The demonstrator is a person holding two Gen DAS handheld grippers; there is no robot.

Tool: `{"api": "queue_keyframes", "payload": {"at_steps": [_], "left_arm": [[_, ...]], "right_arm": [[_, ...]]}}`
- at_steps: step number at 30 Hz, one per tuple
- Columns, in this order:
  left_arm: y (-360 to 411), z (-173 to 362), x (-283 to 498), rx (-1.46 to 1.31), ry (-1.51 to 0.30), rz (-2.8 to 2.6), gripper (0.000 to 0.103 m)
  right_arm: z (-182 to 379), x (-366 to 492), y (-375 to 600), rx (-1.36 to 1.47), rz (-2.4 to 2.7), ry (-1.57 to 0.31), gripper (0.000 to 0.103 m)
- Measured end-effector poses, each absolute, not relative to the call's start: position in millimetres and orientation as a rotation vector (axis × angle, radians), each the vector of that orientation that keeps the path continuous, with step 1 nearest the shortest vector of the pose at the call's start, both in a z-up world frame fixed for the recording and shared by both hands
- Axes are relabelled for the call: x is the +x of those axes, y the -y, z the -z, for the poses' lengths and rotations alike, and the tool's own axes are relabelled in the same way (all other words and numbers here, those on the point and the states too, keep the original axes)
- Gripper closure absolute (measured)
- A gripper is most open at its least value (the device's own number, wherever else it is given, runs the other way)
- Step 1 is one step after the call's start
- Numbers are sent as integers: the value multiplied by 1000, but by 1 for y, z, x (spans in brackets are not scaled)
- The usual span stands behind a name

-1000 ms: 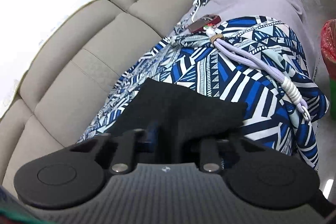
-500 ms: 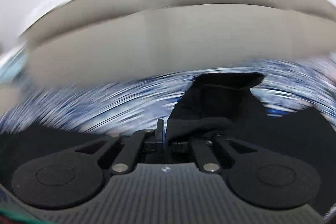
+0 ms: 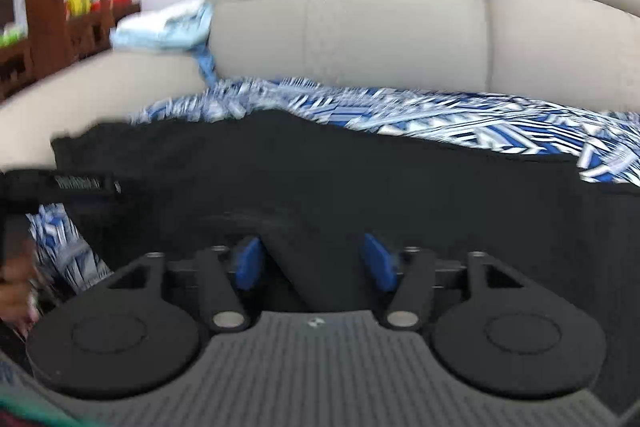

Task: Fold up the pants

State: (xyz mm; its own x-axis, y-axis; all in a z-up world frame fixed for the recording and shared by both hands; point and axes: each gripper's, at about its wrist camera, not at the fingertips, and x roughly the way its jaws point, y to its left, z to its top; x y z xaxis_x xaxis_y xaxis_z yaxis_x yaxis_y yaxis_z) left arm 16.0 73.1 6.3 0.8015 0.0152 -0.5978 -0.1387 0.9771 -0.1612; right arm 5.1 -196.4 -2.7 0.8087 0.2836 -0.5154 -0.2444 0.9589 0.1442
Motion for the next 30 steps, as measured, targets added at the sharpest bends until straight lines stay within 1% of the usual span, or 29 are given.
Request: {"api": "queue_keyframes", "payload": {"at_steps": [1, 3, 5, 7, 9, 12, 16, 20, 24, 25, 28, 30], "left_arm": [[-71, -7, 16, -202, -636, -75, 56], [-66, -8, 16, -198, -632, -53, 56], [-61, -10, 15, -193, -627, -31, 56], [-56, -11, 16, -184, -628, -18, 56], [-51, -11, 18, -175, -631, -8, 56], [-45, -11, 21, -166, -636, 0, 56], [-42, -11, 26, -154, -638, -15, 56], [-48, -11, 35, -159, -645, -53, 56], [-57, -10, 42, -169, -651, -101, 56], [-58, -10, 43, -168, -651, -112, 56], [-61, -9, 45, -165, -652, -134, 56], [-62, -8, 46, -164, -654, -146, 56]], "right_arm": [[0, -1, 208, 106, -263, -545, 25], [-6, -12, 234, 173, -221, -517, 22], [-7, -24, 260, 224, -162, -492, 16], [-7, -36, 286, 260, -99, -471, 10], [-8, -45, 310, 266, -14, -458, 7], [-6, -54, 349, 308, 227, -441, 7], [6, -75, 418, 527, 523, -369, 7], [21, -97, 477, 717, 755, -277, 13], [41, -110, 508, 857, 792, -262, 25], [45, -110, 511, 867, 787, -265, 28], [48, -108, 510, 851, 776, -274, 30], [45, -102, 500, 813, 745, -292, 38]]}}
